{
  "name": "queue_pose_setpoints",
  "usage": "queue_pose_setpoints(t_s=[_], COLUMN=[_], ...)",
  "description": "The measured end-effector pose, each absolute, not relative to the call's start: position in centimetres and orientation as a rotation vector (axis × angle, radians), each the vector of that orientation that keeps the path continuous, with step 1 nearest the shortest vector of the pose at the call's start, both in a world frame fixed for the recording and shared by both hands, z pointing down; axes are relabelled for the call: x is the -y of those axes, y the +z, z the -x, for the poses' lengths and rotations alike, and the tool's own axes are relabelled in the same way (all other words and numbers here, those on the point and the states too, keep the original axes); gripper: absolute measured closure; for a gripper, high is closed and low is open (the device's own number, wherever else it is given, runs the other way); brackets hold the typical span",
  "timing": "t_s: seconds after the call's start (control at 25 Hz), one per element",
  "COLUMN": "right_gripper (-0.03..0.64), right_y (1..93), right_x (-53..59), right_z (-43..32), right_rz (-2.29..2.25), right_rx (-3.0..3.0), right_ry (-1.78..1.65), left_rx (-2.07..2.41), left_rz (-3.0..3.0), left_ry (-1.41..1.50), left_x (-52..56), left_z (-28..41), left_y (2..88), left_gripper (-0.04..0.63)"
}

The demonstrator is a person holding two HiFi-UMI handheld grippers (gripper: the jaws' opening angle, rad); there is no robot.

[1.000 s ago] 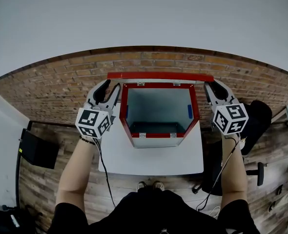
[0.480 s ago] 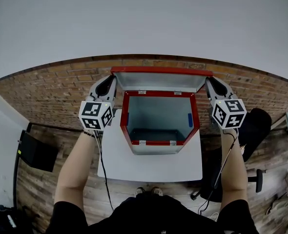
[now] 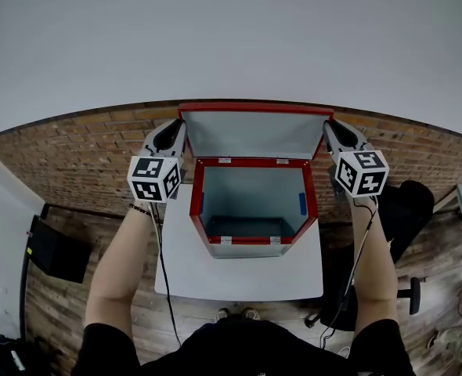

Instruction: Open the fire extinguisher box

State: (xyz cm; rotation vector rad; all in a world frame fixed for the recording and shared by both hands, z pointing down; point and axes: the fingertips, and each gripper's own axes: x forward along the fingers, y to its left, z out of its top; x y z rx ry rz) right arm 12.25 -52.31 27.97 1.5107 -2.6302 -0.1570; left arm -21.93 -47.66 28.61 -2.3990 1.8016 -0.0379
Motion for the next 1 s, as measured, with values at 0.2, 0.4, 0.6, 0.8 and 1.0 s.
queue_pose_setpoints(t_s=[0.2,0.4,0.6,0.8,1.0], right_gripper=[0.555,0.556,0.557,0.557,0.555], right_y=[27.9,28.3,28.4,28.5,28.4], right_x=[54.0,55.3,56.3,56.6,56.4], right_z=[-12.1,-11.9,-11.7,-11.8,-11.8], right_rz=[-1.506,-1.527,-1.543,-1.555,-1.576], right_rx=[2.631,2.630,2.632,2.642,2.639], right_ry=[-0.142,-0.133,-0.125,-0.114,-0.168], left_rx=[-1.814,-1.836,-1.851,-1.853,-1.835], left_rz=[2.403,2.404,2.392,2.390,2.409], left_ry=[-0.049,-0.055,-0.058,-0.064,-0.092], left_x=[49.1,50.5,51.3,51.7,51.9], left_z=[22.0,22.2,22.3,22.3,22.3], left_y=[28.5,28.8,28.9,29.0,29.0], left_gripper=[0.511,0.511,0.511,0.511,0.505])
